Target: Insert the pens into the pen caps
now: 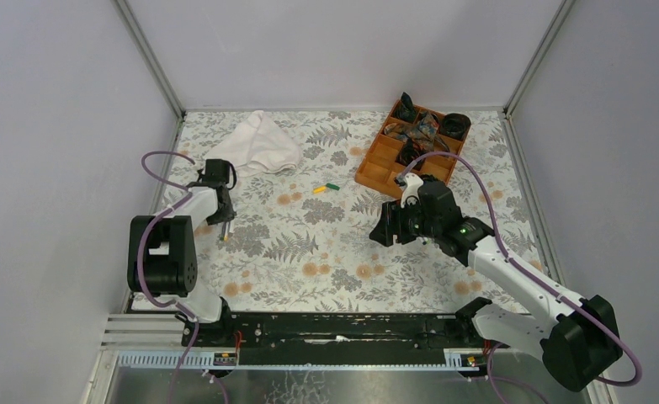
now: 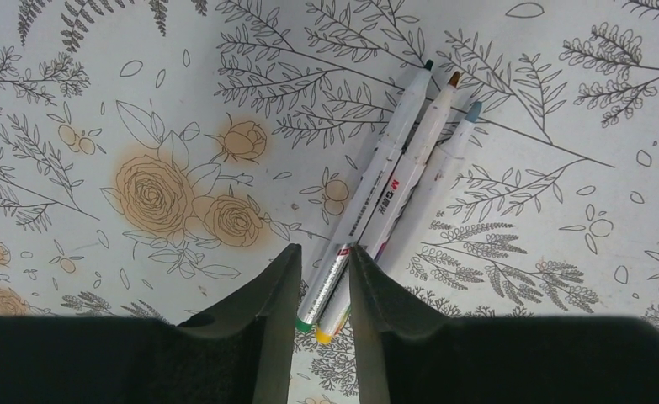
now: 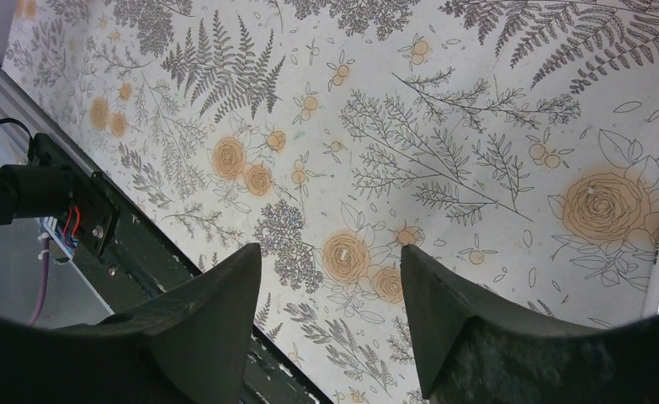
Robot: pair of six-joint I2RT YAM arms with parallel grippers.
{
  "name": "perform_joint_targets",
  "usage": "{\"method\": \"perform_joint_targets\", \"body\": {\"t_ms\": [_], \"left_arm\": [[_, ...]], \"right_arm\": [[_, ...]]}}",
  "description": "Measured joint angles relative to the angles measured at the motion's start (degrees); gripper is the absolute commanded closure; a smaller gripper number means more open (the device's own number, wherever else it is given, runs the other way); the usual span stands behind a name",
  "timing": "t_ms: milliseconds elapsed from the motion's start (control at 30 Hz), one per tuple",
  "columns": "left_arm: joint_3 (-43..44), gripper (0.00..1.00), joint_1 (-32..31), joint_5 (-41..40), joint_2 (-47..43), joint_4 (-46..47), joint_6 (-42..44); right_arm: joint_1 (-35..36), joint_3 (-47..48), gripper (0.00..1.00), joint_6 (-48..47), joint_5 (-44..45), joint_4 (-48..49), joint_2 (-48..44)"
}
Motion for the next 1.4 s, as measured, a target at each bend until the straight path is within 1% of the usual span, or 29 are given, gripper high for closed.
{"method": "perform_joint_targets", "body": {"t_ms": [567, 667, 867, 1100, 1167, 1233, 1333, 1400], "left_arm": [[0.96, 0.77, 0.0, 0.04, 3.37, -0.04, 0.42], [1.55, 0.82, 0.0, 0.02, 4.02, -0.07, 0.48], [2.64, 0.99, 0.2, -0.02, 5.07, -0.17, 0.79], [2.67, 1.0, 0.31, -0.57, 4.15, -1.7, 0.63], [2.4, 1.0, -0.42, -1.73, 2.34, -2.25, 0.31], [1.95, 1.0, -1.97, -3.1, -1.09, -2.58, 0.09], [0.85, 1.0, -7.98, -4.39, -9.33, -2.19, -0.09], [-0.17, 1.0, -12.44, -2.95, -15.43, -1.01, -0.09]], "right_arm": [[0.0, -0.44, 0.32, 1.22, -1.53, 1.27, -0.52], [0.0, -0.72, 0.32, 1.29, -1.53, 1.4, -0.52], [0.0, -1.03, 0.32, 1.57, -1.49, 1.42, -0.66], [0.0, -1.2, 0.32, 2.45, -1.46, 1.36, -2.32], [0.0, -1.2, 0.31, 3.06, -1.42, 1.14, -2.64], [0.0, -1.2, 0.26, 3.72, -1.33, 0.9, -3.26], [0.0, -1.03, 0.24, 4.5, -1.51, 0.81, -4.31], [0.0, -0.17, 0.24, 5.27, -1.95, 0.66, -4.66]]}}
